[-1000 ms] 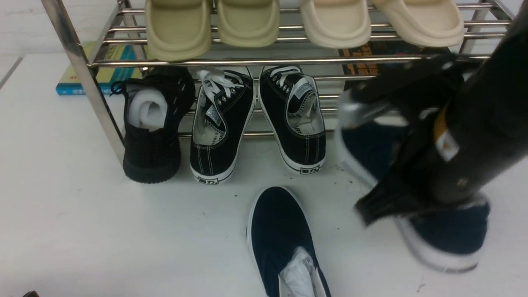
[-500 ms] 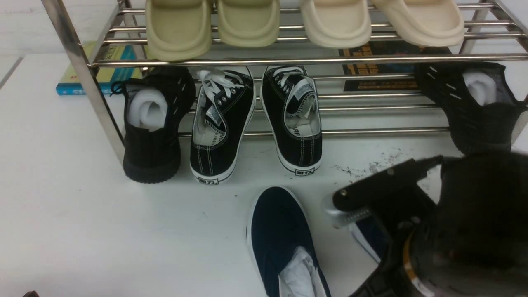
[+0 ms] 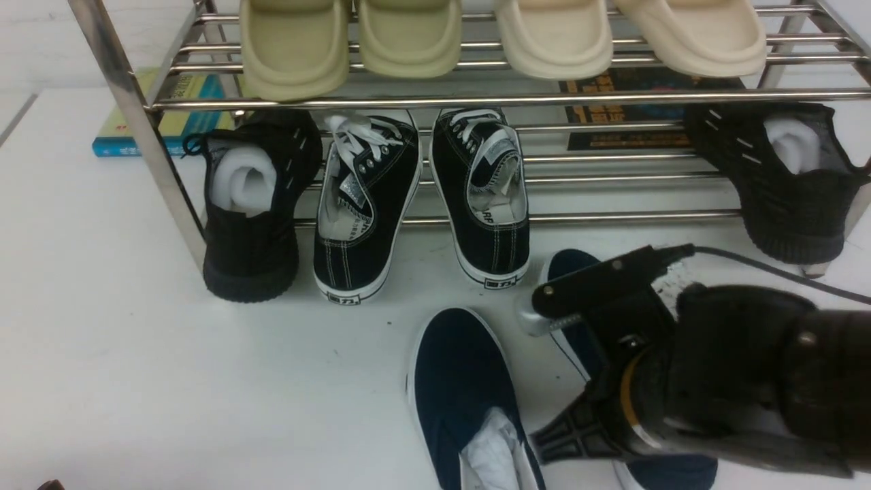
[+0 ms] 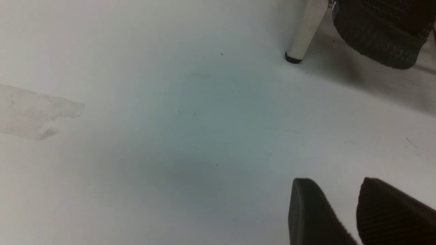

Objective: Take the shoes off the shelf with your hand on the white table.

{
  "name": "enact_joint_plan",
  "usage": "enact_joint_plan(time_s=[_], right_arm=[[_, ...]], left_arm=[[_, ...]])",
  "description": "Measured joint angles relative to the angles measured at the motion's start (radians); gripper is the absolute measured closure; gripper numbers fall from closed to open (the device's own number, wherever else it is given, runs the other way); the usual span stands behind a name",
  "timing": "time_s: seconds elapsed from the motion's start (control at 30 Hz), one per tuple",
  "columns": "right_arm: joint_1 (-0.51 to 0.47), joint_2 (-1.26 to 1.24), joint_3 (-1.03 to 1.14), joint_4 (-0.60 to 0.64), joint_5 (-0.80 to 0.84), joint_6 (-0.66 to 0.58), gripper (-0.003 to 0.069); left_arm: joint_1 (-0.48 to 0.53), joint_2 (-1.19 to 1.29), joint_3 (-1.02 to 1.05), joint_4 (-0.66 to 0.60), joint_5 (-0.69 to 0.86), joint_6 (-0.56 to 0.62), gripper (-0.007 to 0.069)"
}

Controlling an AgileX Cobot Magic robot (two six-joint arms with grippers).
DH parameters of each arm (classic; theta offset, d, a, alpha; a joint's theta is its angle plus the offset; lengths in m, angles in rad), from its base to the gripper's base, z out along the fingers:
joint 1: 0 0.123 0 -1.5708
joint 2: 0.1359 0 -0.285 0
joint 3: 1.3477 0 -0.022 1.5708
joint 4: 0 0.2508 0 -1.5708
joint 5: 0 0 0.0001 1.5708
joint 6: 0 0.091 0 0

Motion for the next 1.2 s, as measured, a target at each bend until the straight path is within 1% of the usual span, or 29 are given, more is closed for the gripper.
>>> enact_joint_plan(time_s=[0.2, 0.4, 0.53, 0.63, 0.67, 0.7, 0.8, 0.83, 0.87, 0.9, 0.93, 0.97, 1.0, 1.03, 1.1, 1.13, 1.17, 1.2], right_arm=[[0.0, 0.046, 0.0, 0.066, -0.032, -0.054, 0.064], [0.0, 0.062, 0.0, 0.074, -0.059, -0.055, 0.0636], [0.0, 0.062, 0.0, 0.078, -0.045, -0.055, 0.0633], [0.0, 0.062, 0.0, 0.081, -0.027, -0.056, 0.0616], [0.0, 0.062, 0.0, 0.081, -0.019, -0.056, 0.0589], [0.0, 0.062, 0.0, 0.081, -0.017, -0.056, 0.0589], [0.0, 0.062, -0.003, 0.108, -0.01, -0.058, 0.0447], [0.0, 0.062, -0.006, 0.113, -0.009, -0.059, 0.0418], [0.0, 0.062, -0.014, 0.123, -0.002, -0.066, 0.0363], [0.0, 0.062, -0.016, 0.126, 0.0, -0.071, 0.0346], [0.0, 0.06, -0.036, 0.139, 0.026, -0.098, 0.0294], [0.0, 0.057, -0.05, 0.152, 0.046, -0.116, 0.0267], [0.0, 0.053, -0.066, 0.159, 0.068, -0.133, 0.0256], [0.0, 0.037, -0.102, 0.172, 0.118, -0.184, 0.0244], [0.0, 0.024, -0.138, 0.181, 0.167, -0.222, 0.0246], [0.0, 0.007, -0.165, 0.184, 0.204, -0.263, 0.0256], [0.0, -0.025, -0.227, 0.185, 0.292, -0.333, 0.0302], [0.0, -0.048, -0.261, 0.18, 0.33, -0.378, 0.0343]], left_arm=[[0.0, 0.0, 0.0, 0.0, -0.001, 0.0, 0.0383], [0.0, 0.0, 0.0, 0.0, -0.001, 0.0, 0.0383], [0.0, 0.0, 0.0, 0.0, -0.001, 0.0, 0.0383], [0.0, 0.0, 0.0, 0.0, -0.001, 0.0, 0.0383], [0.0, 0.0, 0.0, 0.0, -0.001, 0.0, 0.0383], [0.0, 0.0, 0.0, 0.0, -0.001, 0.0, 0.0383], [0.0, 0.0, 0.0, 0.0, -0.001, 0.0, 0.0383], [0.0, 0.0, 0.0, 0.0, -0.001, 0.0, 0.0383], [0.0, 0.0, 0.0, 0.0, -0.001, 0.0, 0.0383], [0.0, 0.0, 0.0, 0.0, -0.001, 0.0, 0.0383], [0.0, 0.0, 0.0, 0.0, -0.001, 0.0, 0.0383], [0.0, 0.0, 0.0, 0.0, -0.001, 0.0, 0.0383], [0.0, 0.0, 0.0, 0.0, -0.001, 0.0, 0.0383], [0.0, 0.0, 0.0, 0.0, -0.001, 0.0, 0.0383], [0.0, 0.0, 0.0, 0.0, -0.001, 0.0, 0.0383], [0.0, 0.0, 0.0, 0.0, -0.001, 0.0, 0.0383], [0.0, 0.0, 0.0, 0.0, -0.001, 0.0, 0.0383], [0.0, 0.0, 0.0, 0.0, -0.001, 0.0, 0.0383]])
